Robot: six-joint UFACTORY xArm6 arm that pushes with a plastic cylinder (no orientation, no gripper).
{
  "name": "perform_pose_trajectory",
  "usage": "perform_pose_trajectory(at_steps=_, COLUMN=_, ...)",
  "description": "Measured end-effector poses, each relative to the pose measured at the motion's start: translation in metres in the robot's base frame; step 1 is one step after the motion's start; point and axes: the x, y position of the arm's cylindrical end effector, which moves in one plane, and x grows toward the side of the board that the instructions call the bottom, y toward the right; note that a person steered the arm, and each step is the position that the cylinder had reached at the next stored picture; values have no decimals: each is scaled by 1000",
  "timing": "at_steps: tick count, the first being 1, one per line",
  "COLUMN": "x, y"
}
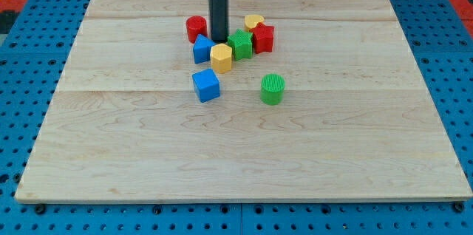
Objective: Nudge the yellow hexagon to the center
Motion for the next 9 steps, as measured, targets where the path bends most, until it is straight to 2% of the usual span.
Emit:
perform_pose_trajectory(at_steps=1, x=52, y=-16)
perform_pose_trajectory(at_steps=3, x=0, y=-7)
perform_pose_trajectory(at_steps=4, x=16, y=-49)
perform_pose_trajectory(at_steps=5, x=37, y=-56)
perform_pose_trajectory(at_steps=7, x=38, y=26)
perform_pose_trajectory(at_steps=8, x=46, y=29)
perform_pose_trajectory(at_steps=9, x=73, y=29)
